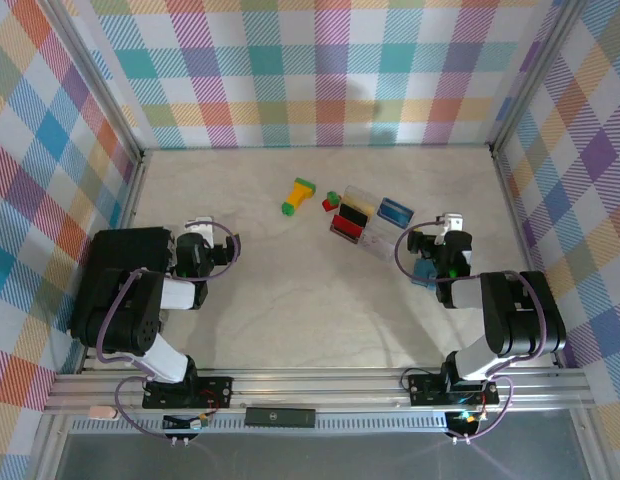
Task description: Take the credit cards out of the card holder
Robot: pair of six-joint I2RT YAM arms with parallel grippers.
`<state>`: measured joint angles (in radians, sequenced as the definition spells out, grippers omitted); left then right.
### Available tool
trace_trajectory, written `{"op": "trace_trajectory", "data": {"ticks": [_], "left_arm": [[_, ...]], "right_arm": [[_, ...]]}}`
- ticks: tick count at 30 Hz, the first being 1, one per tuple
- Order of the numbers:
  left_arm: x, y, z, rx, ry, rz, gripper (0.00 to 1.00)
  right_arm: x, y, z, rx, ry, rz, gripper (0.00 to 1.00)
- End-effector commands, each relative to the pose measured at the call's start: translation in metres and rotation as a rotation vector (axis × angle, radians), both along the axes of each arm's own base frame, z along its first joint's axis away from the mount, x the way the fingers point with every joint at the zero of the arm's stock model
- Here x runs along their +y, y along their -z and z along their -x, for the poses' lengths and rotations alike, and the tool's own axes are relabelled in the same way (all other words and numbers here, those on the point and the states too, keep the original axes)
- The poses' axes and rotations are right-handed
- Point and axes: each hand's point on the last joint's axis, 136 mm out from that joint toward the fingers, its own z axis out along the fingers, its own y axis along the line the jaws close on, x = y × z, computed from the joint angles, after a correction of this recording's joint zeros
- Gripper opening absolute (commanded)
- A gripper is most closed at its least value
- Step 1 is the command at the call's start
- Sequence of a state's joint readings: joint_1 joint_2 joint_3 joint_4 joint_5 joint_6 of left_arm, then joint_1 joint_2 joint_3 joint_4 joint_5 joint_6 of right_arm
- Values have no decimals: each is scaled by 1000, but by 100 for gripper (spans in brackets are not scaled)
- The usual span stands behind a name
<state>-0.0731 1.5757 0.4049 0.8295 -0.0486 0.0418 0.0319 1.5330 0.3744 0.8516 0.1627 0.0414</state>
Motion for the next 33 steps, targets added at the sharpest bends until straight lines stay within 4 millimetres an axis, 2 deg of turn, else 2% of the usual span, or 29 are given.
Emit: {"op": "trace_trajectory", "data": {"ticks": [1, 29, 33], "left_arm": [[4, -7, -6, -22, -7, 10, 100], [3, -7, -6, -23, -7, 9, 100], [3, -9, -6, -29, -4, 8, 100]], "right_arm": [[0, -9, -6, -29, -2, -16, 99], [0, -9, -6, -31, -3, -15, 99], [4, -21, -7, -21, -27, -13, 99]]}}
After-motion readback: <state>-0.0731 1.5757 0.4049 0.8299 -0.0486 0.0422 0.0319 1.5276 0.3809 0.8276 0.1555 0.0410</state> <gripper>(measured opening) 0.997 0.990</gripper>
